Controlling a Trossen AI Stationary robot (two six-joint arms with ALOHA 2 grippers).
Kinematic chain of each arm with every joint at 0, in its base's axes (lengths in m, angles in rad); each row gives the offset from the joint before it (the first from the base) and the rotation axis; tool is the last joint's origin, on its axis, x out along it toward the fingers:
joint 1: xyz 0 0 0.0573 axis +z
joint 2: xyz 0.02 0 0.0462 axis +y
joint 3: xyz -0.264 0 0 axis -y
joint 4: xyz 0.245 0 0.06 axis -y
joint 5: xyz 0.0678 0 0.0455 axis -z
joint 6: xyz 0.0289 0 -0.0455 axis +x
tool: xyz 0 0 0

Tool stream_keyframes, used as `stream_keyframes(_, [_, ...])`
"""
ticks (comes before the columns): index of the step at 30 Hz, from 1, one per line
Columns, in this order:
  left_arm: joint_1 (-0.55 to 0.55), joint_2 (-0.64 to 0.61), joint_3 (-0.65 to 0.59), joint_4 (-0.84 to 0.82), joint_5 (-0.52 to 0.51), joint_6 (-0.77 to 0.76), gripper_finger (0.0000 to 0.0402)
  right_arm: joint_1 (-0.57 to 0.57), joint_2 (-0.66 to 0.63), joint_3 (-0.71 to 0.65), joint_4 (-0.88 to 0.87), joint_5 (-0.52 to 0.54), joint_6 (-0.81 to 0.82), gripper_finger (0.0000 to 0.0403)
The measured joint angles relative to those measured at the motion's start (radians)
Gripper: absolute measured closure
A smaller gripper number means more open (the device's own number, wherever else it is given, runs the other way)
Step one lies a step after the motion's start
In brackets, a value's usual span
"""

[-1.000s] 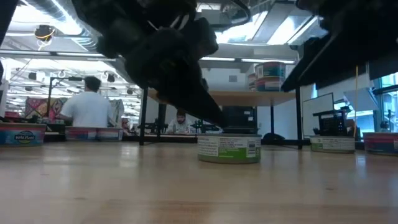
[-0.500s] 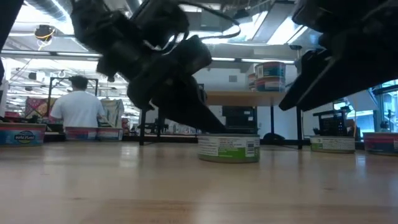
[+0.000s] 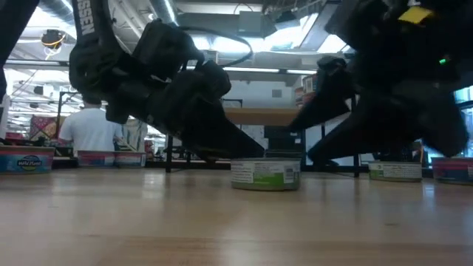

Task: Stack canned seafood by type on shelf
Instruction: Stack the green white tuna can on top of the other green white tuna can on the shelf

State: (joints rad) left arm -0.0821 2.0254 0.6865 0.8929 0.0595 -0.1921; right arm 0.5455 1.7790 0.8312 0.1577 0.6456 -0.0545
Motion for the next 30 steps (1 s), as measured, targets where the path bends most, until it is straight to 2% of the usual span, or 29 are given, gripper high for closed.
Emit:
stream_keyframes(5, [0.019,0.012,-0.007,0.034,0.022,-0.064,0.0302,-0.021,0.035,0.036,-0.002,0.025,-0.194,0.0088])
stream_keyframes(10, [0.034,0.015,-0.009,0.05,0.029,-0.098,0.0302,-0.03,0.045,0.044,-0.005,0.034,-0.319,0.0088])
stream_keyframes(21, [0.039,0.015,-0.01,0.05,0.04,-0.116,0.0302,-0.058,0.077,0.043,-0.103,0.062,-0.466,0.0088])
stream_keyframes(30, [0.039,0.015,-0.01,0.051,0.042,-0.116,0.0302,-0.082,0.134,0.048,-0.049,0.122,-0.573,0.0088])
